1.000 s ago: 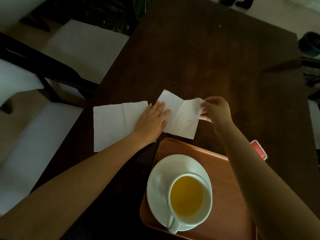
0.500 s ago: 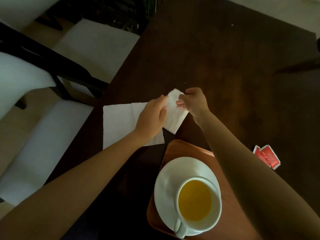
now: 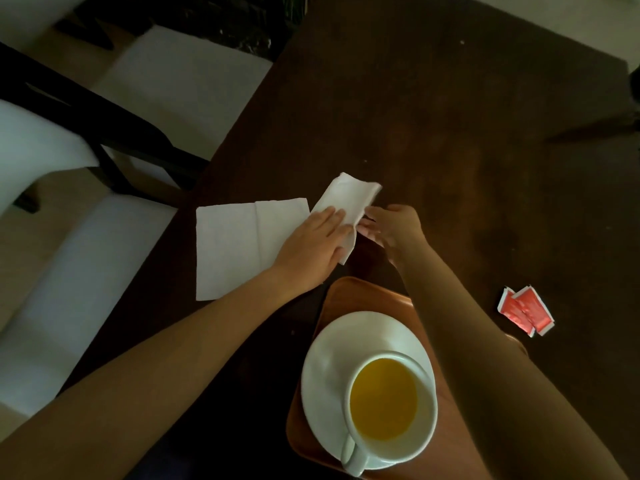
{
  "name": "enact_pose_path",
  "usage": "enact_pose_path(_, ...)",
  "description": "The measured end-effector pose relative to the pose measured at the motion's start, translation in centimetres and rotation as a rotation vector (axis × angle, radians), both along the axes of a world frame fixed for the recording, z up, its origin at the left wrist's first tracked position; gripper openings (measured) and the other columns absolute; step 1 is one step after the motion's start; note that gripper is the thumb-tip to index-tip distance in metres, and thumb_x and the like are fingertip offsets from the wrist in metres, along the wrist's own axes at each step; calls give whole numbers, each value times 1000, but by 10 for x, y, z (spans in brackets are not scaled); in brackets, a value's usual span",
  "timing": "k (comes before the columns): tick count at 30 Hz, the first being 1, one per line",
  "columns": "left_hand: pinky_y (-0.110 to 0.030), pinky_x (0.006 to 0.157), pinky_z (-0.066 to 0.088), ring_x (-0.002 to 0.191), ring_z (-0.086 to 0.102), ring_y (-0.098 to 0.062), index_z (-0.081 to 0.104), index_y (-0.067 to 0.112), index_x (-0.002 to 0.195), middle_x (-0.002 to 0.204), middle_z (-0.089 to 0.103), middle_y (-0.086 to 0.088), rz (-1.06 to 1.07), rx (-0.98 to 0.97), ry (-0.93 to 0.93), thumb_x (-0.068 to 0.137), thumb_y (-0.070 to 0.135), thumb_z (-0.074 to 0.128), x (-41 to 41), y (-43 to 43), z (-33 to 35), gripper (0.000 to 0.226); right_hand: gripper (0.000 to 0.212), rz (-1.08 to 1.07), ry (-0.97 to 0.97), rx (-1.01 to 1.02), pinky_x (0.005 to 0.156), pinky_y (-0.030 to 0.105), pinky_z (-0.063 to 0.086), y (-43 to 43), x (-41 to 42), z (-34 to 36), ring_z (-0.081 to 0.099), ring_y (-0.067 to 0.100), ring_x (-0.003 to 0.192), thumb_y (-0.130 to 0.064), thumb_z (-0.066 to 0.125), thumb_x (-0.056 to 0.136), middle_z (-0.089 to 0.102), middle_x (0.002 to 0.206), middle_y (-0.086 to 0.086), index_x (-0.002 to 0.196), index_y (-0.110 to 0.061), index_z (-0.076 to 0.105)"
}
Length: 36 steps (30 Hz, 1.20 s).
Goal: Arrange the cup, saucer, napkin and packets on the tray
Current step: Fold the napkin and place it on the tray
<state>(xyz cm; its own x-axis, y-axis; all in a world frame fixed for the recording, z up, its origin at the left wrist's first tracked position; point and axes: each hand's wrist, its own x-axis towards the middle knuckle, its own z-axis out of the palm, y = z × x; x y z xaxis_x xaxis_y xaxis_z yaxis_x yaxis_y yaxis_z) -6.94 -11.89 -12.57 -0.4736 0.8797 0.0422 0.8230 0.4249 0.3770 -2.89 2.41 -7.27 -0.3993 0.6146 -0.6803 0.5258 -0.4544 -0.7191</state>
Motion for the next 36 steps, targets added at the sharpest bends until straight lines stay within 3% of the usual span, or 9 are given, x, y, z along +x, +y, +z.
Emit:
enact_pose_path(4,-39,112,20,140,22,-25,41,14,134,149,33,-10,9,30,-74,91,22,48,-4,1,4,44,21,169,-156,218,55,25,54,-2,-6,-4,61,14,62,-20,63,85,61,74,5,99,-5,60)
enact_pose_path(7,-37,112,21,140,25,-24,45,12,131,148,37,-10,26,59,-127,92,30,48,-6,2,8,43,22,301,-211,411,51,27,49,-1,-8,-2,57,12,52,-29,63,84,63,63,3,69,-12,62)
enact_pose_path(11,-37,109,27,128,43,-23,51,11,123,133,53,-9,94,102,-138,86,48,51,-2,9,15,53,21,358,-197,432,51,24,46,-3,-10,15,55,12,51,-22,59,84,62,58,2,67,-11,64)
enact_pose_path(15,-21,74,44,95,60,-17,50,13,111,105,65,-7,302,322,-268,80,40,63,12,17,33,44,16,333,-51,302,56,21,46,-9,-2,42,57,11,61,-17,55,83,62,66,0,71,-11,63)
enact_pose_path(20,-5,50,42,97,63,-22,48,10,119,114,63,-11,477,383,-562,92,18,48,29,25,63,28,29,311,117,367,88,40,49,-8,27,66,59,27,101,-38,53,89,65,100,15,87,-11,64)
enact_pose_path(23,-14,70,49,103,56,-15,50,17,118,122,58,-6,544,365,-942,94,21,45,44,25,86,26,55,208,41,424,100,52,44,5,54,67,56,37,108,-52,44,89,59,119,19,112,-2,54)
enact_pose_path(26,-40,93,50,109,57,-21,56,25,108,119,60,-4,593,368,-1326,92,21,48,67,24,111,17,53,149,30,184,89,32,49,22,88,70,59,18,104,-56,47,86,58,117,-1,124,-20,49)
enact_pose_path(29,-42,96,48,110,58,-24,60,21,108,119,61,-6,589,391,-1549,90,17,52,98,25,131,20,39,233,138,90,71,24,53,33,132,78,69,14,86,-51,51,86,69,101,-4,111,-22,59)
enact_pose_path(36,-31,81,54,95,61,-13,58,27,107,106,65,5,506,287,-1303,88,18,53,188,29,145,22,16,31,238,125,66,24,54,47,223,83,64,16,93,-22,63,85,65,103,0,101,-22,64)
